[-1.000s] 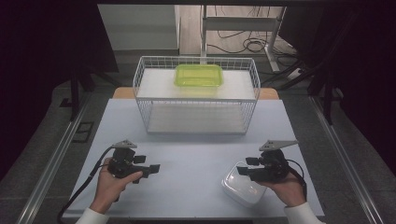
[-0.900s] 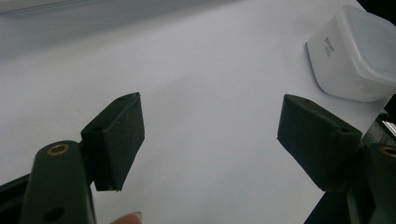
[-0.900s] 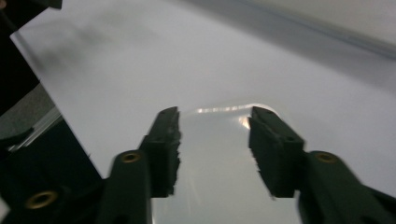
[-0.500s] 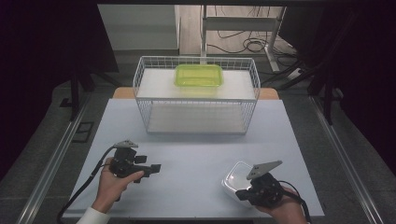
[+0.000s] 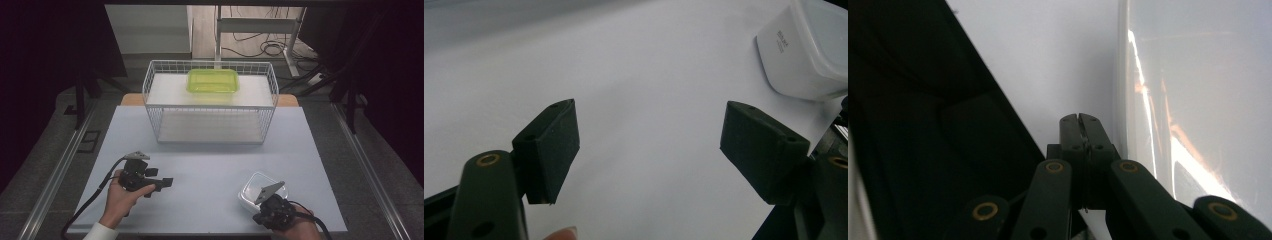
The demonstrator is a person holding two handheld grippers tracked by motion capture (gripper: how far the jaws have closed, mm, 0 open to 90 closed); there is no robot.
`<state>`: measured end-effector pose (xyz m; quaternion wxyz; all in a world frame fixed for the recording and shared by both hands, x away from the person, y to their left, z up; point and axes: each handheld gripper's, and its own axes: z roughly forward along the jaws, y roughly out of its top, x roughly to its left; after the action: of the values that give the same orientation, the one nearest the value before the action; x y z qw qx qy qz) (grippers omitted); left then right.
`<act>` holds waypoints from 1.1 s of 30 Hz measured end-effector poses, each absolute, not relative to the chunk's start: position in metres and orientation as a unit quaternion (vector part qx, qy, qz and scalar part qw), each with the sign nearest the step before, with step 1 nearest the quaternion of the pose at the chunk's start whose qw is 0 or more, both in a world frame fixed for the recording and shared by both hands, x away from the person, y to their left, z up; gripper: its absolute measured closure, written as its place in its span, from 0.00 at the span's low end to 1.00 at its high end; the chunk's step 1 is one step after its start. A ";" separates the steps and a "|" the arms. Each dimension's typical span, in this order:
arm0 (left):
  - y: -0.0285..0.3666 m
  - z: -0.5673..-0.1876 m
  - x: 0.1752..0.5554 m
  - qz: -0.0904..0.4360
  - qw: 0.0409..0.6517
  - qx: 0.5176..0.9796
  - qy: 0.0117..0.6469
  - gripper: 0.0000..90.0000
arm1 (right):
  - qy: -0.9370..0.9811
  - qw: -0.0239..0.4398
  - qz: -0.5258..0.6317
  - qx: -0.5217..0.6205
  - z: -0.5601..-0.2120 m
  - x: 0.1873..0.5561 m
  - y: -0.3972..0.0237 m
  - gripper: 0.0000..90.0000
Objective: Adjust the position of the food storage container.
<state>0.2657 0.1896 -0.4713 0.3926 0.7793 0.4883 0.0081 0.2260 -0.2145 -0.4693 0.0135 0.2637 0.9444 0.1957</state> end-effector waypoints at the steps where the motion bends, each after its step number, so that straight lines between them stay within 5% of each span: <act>1: 0.189 -0.472 0.266 0.007 0.392 0.779 0.488 0.25 | 0.944 0.017 0.193 0.265 -0.469 0.227 -0.215 0.99; 23: 0.187 -0.474 0.266 0.004 0.386 0.784 0.486 0.25 | 0.927 0.076 0.203 0.306 -0.468 0.256 -0.236 0.99; 33: 0.189 -0.472 0.266 0.003 0.391 0.779 0.490 0.25 | 0.880 0.126 0.283 0.360 -0.410 0.262 -0.261 0.99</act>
<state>0.2662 0.1885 -0.4724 0.3912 0.7791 0.4899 0.0034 0.2622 -0.2614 -0.4102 0.1262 0.3599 0.8800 0.2831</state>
